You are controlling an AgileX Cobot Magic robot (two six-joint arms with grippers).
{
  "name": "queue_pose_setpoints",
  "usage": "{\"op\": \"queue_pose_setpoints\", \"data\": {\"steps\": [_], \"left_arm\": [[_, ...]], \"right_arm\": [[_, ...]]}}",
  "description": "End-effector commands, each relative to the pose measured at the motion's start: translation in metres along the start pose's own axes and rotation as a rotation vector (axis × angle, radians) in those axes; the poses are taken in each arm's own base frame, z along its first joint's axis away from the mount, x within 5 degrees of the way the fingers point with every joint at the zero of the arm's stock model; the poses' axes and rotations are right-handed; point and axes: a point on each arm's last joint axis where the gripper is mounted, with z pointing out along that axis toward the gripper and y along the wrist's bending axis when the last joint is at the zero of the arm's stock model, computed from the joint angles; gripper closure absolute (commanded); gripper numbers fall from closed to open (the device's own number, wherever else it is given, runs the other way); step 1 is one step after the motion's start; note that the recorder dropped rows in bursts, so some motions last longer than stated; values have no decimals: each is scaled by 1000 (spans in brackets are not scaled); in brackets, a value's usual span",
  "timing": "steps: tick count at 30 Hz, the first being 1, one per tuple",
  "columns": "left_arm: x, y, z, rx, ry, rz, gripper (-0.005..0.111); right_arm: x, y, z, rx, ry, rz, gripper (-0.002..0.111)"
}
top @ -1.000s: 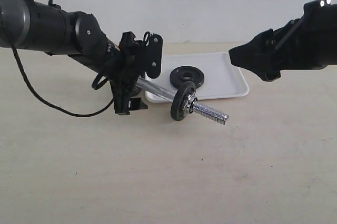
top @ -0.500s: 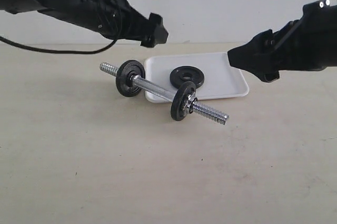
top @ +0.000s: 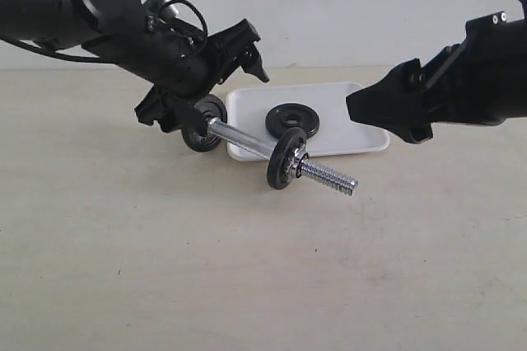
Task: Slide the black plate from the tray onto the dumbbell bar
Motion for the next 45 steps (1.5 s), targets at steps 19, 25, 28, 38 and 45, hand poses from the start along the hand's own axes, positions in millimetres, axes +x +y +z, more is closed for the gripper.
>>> {"op": "queue_pose_setpoints", "data": {"steps": [19, 25, 28, 38, 45], "left_arm": [[-6, 31, 57, 6, -60, -335, 15], [-12, 36, 61, 9, -94, -362, 15], [-15, 35, 60, 24, -134, -361, 15], [-11, 39, 66, 4, -111, -359, 15], [-6, 45, 73, -32, -74, -318, 15]], "right_arm": [[4, 4, 0, -41, 34, -6, 26], [4, 4, 0, -41, 34, -6, 26], [4, 4, 0, -40, 35, -10, 26], [4, 4, 0, -38, 40, -18, 26], [4, 3, 0, -36, 38, -18, 26]]}}
